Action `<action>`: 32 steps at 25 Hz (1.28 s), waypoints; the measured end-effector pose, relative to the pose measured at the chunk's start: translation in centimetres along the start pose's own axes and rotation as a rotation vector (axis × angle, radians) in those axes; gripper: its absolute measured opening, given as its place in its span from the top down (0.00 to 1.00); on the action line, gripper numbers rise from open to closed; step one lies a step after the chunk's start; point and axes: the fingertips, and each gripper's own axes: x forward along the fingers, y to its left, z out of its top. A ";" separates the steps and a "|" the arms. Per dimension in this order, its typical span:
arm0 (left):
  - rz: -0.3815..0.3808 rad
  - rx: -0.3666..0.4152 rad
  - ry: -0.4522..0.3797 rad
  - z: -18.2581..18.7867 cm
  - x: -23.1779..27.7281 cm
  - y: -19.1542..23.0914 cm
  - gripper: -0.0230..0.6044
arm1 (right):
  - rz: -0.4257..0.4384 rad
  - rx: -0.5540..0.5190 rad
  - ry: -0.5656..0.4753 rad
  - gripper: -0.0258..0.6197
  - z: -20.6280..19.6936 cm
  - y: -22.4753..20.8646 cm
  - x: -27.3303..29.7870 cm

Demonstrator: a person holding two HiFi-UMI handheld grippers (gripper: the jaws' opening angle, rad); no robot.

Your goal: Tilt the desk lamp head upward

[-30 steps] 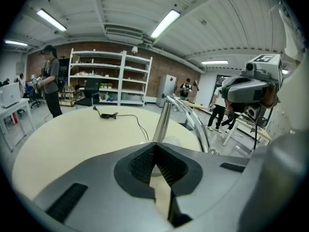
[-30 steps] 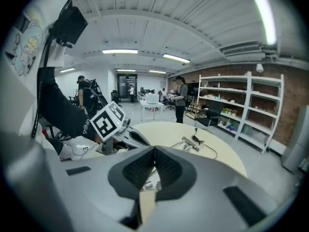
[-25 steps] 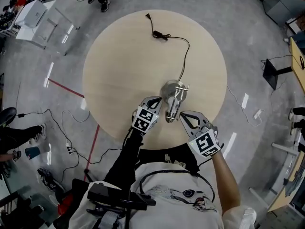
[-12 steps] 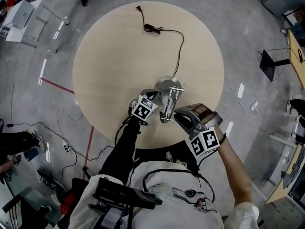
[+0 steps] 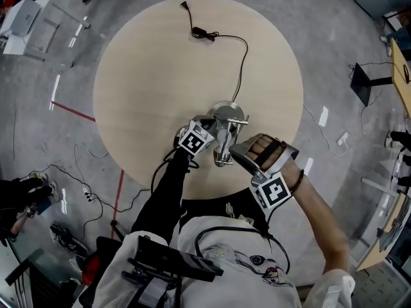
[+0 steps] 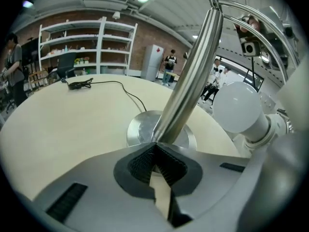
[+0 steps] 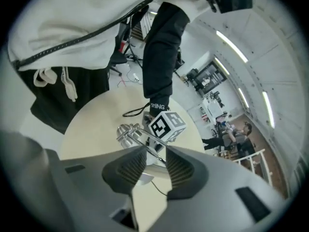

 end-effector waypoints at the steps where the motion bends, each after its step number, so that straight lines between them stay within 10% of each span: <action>1: -0.007 0.003 0.001 0.0 0.2 0.0 0.98 | 0.014 -0.035 0.005 0.80 -0.1 0.3 0.1; 23: -0.019 0.037 0.016 -0.3 0.7 -0.3 0.98 | 0.091 -0.471 -0.018 0.79 0.5 2.6 2.3; 32: -0.014 0.029 0.012 -0.3 0.7 -0.4 0.98 | 0.063 -0.474 -0.118 0.81 0.6 2.6 1.8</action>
